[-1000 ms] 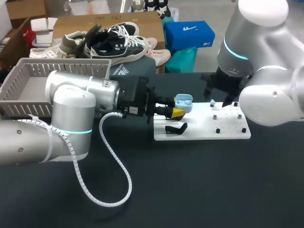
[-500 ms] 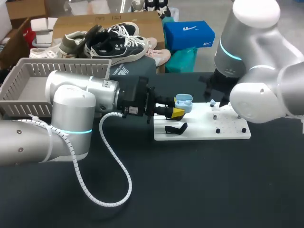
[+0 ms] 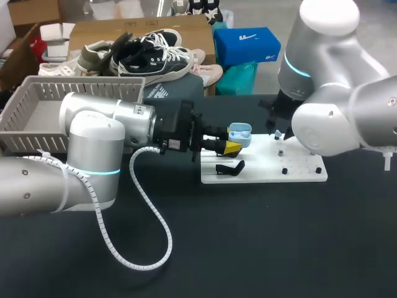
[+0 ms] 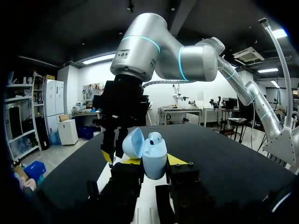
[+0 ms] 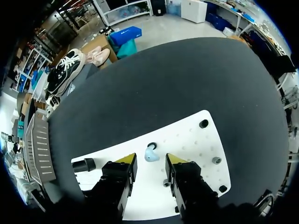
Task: Pick up each earbud case from the left stands, insert the matching earbuds, close the lid, and place the case in the box.
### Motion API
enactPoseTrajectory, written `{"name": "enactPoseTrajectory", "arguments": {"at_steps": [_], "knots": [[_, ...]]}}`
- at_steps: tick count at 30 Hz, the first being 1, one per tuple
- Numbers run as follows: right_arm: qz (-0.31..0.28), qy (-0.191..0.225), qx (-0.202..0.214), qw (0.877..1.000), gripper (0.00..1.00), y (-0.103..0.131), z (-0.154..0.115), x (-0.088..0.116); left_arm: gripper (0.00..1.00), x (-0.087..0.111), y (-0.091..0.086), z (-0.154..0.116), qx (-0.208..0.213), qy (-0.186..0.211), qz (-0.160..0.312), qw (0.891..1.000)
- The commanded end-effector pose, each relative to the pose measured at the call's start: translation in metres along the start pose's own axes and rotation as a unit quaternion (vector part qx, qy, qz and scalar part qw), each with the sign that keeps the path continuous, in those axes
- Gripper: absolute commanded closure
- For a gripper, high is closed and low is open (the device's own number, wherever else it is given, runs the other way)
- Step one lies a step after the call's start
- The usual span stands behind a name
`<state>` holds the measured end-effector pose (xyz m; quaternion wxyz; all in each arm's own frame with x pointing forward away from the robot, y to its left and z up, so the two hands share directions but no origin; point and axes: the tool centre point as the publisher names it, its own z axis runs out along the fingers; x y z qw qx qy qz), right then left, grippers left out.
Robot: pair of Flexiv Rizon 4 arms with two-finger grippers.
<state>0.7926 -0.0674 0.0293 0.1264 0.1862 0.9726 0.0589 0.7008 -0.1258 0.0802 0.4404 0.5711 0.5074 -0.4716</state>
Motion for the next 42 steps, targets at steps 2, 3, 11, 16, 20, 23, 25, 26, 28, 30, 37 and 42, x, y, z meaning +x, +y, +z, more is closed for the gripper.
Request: {"name": "enactPoseTrajectory", "arguments": {"at_steps": [2, 3, 11, 16, 20, 23, 25, 26, 28, 30, 37, 42], "knots": [[-0.001, 0.004, 0.002, 1.000, 0.65, 0.0032, 0.0026, -0.0029, 1.00, 0.0003, -0.0002, 0.0005, -0.001, 0.000, 0.000, 1.000], [-0.001, 0.004, 0.002, 1.000, 0.66, 0.0033, 0.0026, -0.0030, 1.00, 0.0003, -0.0002, 0.0005, -0.001, 0.000, 0.000, 1.000], [0.000, 0.005, 0.004, 1.000, 0.65, 0.0025, 0.0033, -0.0022, 1.00, 0.0003, -0.0002, 0.0005, -0.001, 0.000, 0.000, 1.000], [0.000, 0.003, 0.003, 1.000, 0.66, 0.0011, 0.0009, 0.0001, 1.00, 0.0003, -0.0002, 0.0005, -0.001, 0.000, 0.000, 1.000], [0.002, 0.003, 0.003, 1.000, 0.75, -0.0004, 0.0014, 0.0000, 1.00, 0.0003, -0.0002, 0.0005, -0.001, 0.000, 0.000, 1.000], [0.003, 0.004, 0.003, 1.000, 0.75, -0.0012, 0.0029, 0.0000, 1.00, 0.0003, -0.0002, 0.0005, -0.001, 0.000, 0.000, 1.000], [0.003, 0.005, 0.004, 1.000, 0.75, -0.0013, 0.0039, 0.0000, 1.00, 0.0003, -0.0002, 0.0005, -0.001, 0.000, 0.000, 1.000], [0.003, 0.005, 0.004, 1.000, 0.73, -0.0013, 0.0039, 0.0000, 1.00, 0.0003, -0.0002, 0.0005, -0.001, 0.000, 0.000, 1.000], [0.004, 0.005, 0.005, 1.000, 0.70, -0.0015, 0.0044, -0.0001, 1.00, 0.0003, -0.0002, 0.0005, -0.001, 0.000, 0.000, 1.000], [0.004, 0.005, 0.005, 1.000, 0.69, -0.0018, 0.0051, -0.0006, 1.00, 0.0003, -0.0002, 0.0005, -0.001, 0.000, 0.000, 1.000], [0.002, 0.007, 0.007, 1.000, 0.79, -0.0012, 0.0065, -0.0016, 1.00, 0.0003, -0.0002, 0.0005, -0.001, 0.000, 0.000, 1.000], [-0.001, 0.008, 0.007, 1.000, 1.00, -0.0004, 0.0067, -0.0016, 1.00, 0.0003, -0.0002, 0.0005, -0.001, 0.000, 0.000, 1.000]]}}
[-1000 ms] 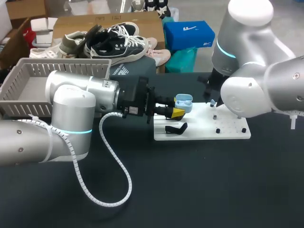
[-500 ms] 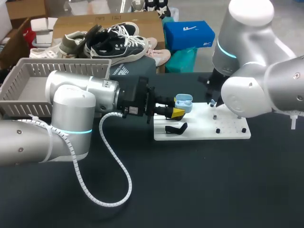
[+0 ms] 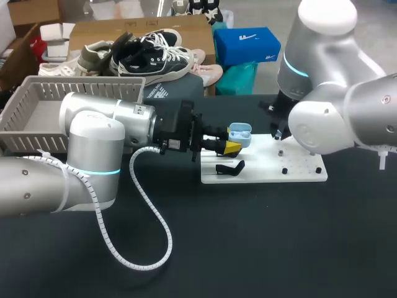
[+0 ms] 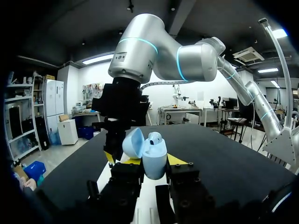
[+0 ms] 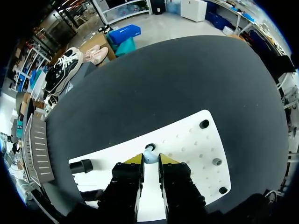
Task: Pick up each earbud case from the left stands, insert the matching earbuds, close the lid, and place the case in the box.
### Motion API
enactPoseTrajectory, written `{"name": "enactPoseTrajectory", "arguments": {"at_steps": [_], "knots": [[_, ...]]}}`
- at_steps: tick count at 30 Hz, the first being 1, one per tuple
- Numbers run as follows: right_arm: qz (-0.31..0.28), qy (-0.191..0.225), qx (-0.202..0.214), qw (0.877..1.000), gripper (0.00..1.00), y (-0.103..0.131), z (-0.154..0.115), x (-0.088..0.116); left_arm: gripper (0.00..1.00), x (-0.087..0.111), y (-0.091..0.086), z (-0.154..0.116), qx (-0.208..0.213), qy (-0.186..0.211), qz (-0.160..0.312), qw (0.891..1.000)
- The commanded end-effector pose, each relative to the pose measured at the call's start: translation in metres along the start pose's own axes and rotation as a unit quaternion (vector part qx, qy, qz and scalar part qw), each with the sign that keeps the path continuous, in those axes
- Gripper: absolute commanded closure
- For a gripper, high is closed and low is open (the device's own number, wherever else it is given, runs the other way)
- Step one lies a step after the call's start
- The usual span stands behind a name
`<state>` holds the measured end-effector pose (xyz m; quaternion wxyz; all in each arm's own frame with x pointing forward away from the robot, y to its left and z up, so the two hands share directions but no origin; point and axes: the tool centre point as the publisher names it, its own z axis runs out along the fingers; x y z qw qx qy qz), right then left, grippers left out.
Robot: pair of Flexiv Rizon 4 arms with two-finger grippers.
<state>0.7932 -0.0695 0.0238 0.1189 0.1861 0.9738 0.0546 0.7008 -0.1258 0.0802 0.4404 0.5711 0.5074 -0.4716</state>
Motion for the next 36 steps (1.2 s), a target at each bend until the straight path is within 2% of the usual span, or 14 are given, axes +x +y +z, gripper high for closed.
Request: {"name": "enactPoseTrajectory", "arguments": {"at_steps": [1, 9, 16, 29, 36], "knots": [[-0.001, 0.002, 0.002, 1.000, 1.00, 0.002, 0.001, -0.001, 1.00, 0.000, 0.000, 0.001, -0.001, 0.000, 0.000, 1.000], [0.000, -0.003, 0.004, 1.000, 1.00, 0.002, -0.005, 0.000, 1.00, 0.000, 0.000, 0.001, -0.001, 0.000, 0.000, 1.000], [0.002, -0.007, 0.001, 1.000, 1.00, -0.002, -0.024, 0.003, 1.00, 0.000, 0.000, 0.001, -0.001, 0.000, 0.000, 1.000], [0.013, -0.057, -0.011, 0.998, 1.00, -0.014, -0.108, 0.019, 1.00, 0.000, 0.000, 0.001, -0.001, 0.000, 0.000, 1.000], [-0.027, -0.065, -0.012, 0.997, 1.00, 0.001, -0.152, 0.037, 1.00, 0.000, 0.000, 0.001, -0.001, 0.000, 0.000, 1.000]]}}
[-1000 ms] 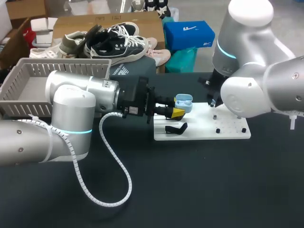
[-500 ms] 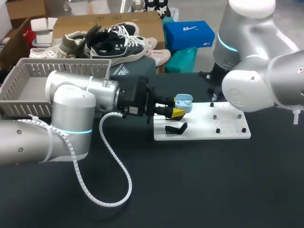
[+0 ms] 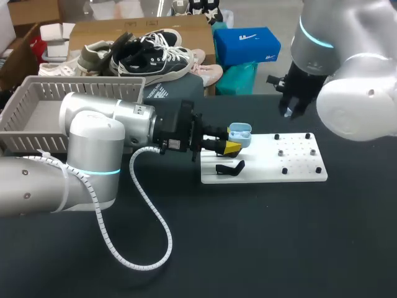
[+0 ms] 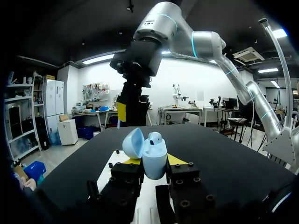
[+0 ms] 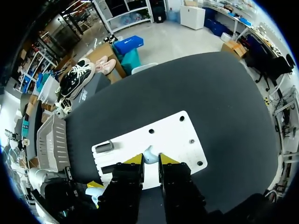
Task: Pick up each earbud case from the left stands, insert the matching earbuds, close the lid, and place the case in the box.
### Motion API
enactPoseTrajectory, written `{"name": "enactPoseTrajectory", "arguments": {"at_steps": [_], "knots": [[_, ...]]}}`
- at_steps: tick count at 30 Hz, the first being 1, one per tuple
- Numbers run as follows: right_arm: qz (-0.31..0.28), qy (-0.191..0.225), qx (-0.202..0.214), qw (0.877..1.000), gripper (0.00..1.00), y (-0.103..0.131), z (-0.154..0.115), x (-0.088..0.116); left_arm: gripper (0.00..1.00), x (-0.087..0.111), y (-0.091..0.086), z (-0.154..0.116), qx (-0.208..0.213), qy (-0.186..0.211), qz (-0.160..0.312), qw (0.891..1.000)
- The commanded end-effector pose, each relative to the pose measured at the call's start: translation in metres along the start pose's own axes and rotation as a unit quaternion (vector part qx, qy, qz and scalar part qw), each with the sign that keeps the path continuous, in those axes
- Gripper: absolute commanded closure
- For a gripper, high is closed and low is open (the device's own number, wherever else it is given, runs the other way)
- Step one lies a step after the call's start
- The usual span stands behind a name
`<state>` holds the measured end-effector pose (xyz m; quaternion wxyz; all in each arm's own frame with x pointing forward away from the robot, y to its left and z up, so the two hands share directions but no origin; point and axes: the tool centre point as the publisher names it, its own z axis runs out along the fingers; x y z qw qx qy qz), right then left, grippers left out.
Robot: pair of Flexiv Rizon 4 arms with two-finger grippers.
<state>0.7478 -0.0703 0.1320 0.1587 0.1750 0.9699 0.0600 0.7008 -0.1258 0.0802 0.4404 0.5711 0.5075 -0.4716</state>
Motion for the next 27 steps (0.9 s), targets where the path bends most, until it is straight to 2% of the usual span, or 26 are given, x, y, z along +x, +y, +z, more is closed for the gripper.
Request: {"name": "enactPoseTrajectory", "arguments": {"at_steps": [1, 5, 12, 19, 27], "knots": [[-0.028, -0.024, 0.002, 0.999, 1.00, 0.007, -0.043, 0.021, 1.00, 0.000, 0.000, 0.001, -0.001, 0.000, 0.000, 1.000], [-0.079, -0.005, -0.001, 0.997, 1.00, 0.026, -0.059, 0.037, 1.00, 0.000, 0.000, 0.001, -0.001, 0.000, 0.000, 1.000], [-0.153, 0.061, -0.009, 0.986, 1.00, 0.057, -0.075, 0.065, 1.00, 0.000, 0.000, 0.001, -0.001, 0.000, 0.000, 1.000], [-0.192, 0.107, -0.003, 0.976, 1.00, 0.073, -0.070, 0.081, 1.00, 0.000, 0.000, 0.001, -0.001, 0.000, 0.000, 1.000], [-0.213, 0.123, 0.000, 0.969, 1.00, 0.085, -0.064, 0.090, 1.00, 0.000, 0.000, 0.001, -0.001, 0.000, 0.000, 1.000]]}}
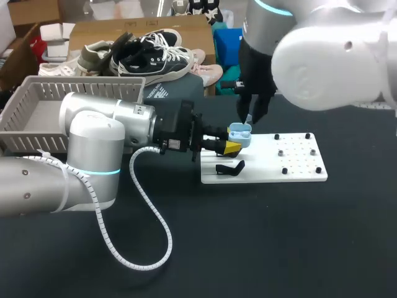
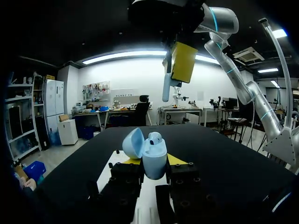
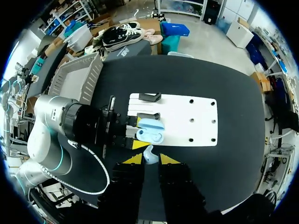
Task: Pick up each earbud case from the left stands, insert the matching earbuds, close the lid, and place the case in the box.
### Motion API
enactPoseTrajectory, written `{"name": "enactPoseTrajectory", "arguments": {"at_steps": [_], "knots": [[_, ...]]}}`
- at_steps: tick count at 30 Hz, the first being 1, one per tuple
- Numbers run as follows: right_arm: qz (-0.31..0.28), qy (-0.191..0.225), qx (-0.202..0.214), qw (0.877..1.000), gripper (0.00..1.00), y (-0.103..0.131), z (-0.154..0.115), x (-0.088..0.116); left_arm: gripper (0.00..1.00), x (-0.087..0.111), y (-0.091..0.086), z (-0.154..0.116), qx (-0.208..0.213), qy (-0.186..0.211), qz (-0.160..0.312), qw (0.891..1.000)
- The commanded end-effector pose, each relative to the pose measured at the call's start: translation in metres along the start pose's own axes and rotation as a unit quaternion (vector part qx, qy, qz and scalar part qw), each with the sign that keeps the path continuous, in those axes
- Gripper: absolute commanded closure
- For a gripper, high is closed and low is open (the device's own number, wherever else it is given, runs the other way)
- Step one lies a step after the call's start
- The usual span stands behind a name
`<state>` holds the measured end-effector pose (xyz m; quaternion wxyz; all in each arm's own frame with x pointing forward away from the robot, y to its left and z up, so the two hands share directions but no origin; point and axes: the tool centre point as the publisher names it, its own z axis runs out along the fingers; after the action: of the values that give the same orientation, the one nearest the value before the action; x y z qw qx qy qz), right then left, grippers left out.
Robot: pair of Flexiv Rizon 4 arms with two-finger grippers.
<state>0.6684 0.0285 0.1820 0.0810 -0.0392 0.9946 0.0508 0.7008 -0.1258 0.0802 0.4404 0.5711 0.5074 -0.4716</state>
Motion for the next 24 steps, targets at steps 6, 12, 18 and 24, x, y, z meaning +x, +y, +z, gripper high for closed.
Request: {"name": "enactPoseTrajectory", "arguments": {"at_steps": [6, 12, 18, 24], "knots": [[-0.002, 0.036, 0.005, 0.999, 1.00, 0.009, 0.011, -0.008, 1.00, 0.000, 0.000, 0.001, -0.001, 0.000, 0.000, 1.000], [0.005, 0.036, 0.005, 0.999, 1.00, 0.006, 0.014, -0.010, 1.00, 0.000, 0.000, 0.001, -0.001, 0.000, 0.000, 1.000], [0.005, 0.036, 0.005, 0.999, 1.00, 0.006, 0.014, -0.010, 1.00, 0.000, 0.000, 0.001, -0.001, 0.000, 0.000, 1.000], [0.002, 0.037, 0.000, 0.999, 1.00, 0.006, 0.015, -0.010, 1.00, 0.000, 0.000, 0.001, -0.001, 0.000, 0.000, 1.000]]}}
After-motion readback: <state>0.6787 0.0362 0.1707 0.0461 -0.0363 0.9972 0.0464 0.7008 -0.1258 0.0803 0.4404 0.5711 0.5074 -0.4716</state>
